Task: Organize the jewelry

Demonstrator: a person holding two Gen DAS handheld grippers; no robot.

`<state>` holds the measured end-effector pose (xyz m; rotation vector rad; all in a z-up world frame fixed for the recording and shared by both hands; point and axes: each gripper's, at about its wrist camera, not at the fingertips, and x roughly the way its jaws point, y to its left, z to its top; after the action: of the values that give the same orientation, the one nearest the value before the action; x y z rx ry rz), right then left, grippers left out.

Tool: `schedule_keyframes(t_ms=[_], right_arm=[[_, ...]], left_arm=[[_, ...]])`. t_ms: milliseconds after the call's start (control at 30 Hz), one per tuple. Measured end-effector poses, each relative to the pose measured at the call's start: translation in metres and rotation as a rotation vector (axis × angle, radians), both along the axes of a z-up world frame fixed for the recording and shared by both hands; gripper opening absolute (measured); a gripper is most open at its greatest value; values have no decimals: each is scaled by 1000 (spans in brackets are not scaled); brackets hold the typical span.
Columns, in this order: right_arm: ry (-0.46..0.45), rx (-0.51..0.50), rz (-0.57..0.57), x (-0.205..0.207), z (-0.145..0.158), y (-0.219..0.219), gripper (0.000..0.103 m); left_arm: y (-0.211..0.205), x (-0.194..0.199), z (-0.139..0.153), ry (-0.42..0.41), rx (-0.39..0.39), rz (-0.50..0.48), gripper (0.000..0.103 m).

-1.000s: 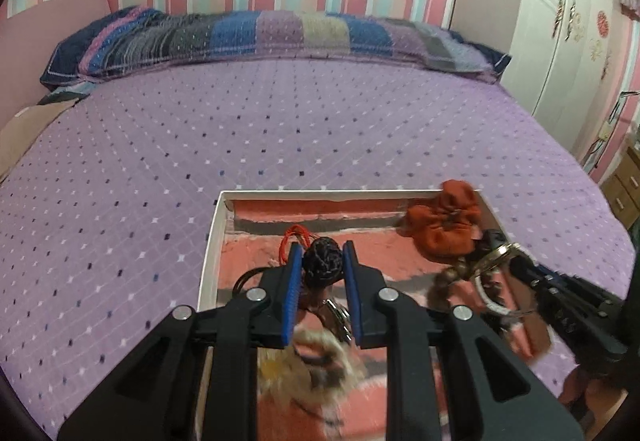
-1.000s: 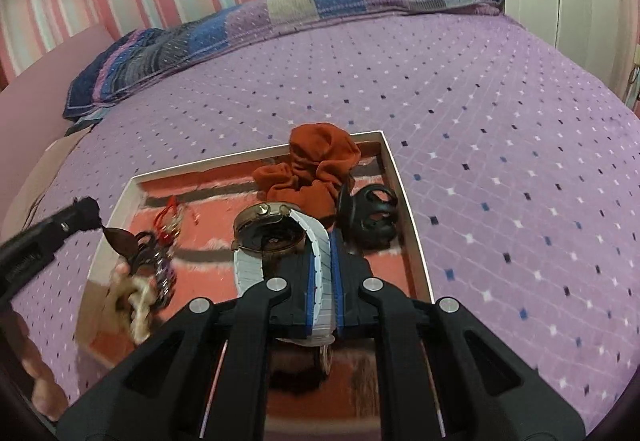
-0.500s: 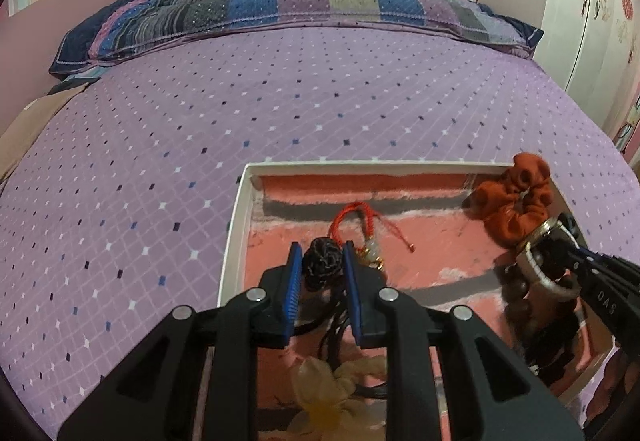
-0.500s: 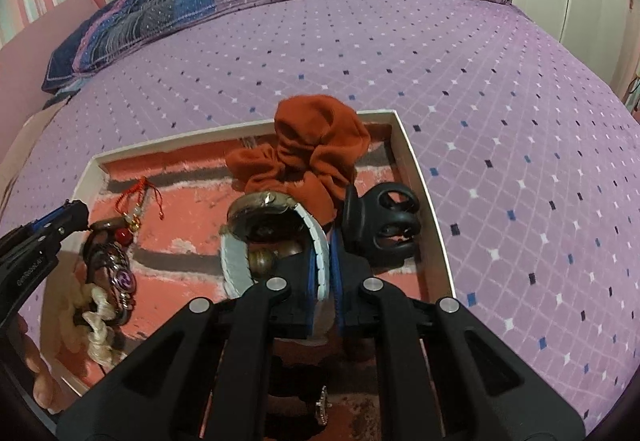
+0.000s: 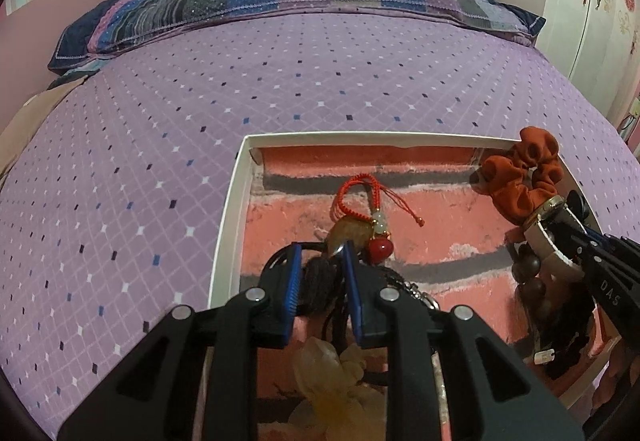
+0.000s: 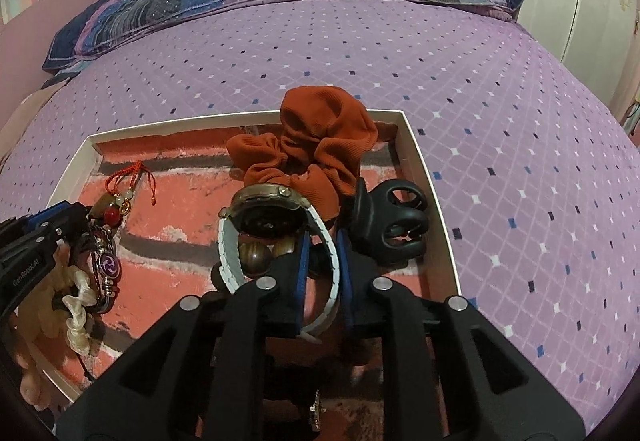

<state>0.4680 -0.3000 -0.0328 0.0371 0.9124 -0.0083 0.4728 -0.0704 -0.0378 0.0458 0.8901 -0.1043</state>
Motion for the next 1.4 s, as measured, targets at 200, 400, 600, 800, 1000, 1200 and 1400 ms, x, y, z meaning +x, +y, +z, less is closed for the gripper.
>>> schedule_keyframes(t_ms=[200, 400, 600, 800, 1000, 1200, 1400], right_arm=[[-40, 35, 36, -12, 16, 0, 57], [-107, 44, 72, -41, 48, 5, 89], [-189, 7, 74, -108, 88, 8, 99], [-247, -50, 62, -188, 115, 14, 99], [-302, -57, 37, -275, 130, 22, 99], [-299, -30, 35, -332, 124, 27, 99], [-325, -28, 37, -352, 119, 32, 99]], left_arm=[[6, -13, 16, -19, -39, -9, 51], [11, -51, 49, -57, -81, -40, 64], [33, -121, 88, -156, -42, 4, 83], [40, -210, 117, -234, 27, 37, 96], [47, -284, 121, -231, 34, 67, 98], [58, -337, 111, -226, -15, 108, 99], [58, -358, 108, -282, 0, 97, 99]])
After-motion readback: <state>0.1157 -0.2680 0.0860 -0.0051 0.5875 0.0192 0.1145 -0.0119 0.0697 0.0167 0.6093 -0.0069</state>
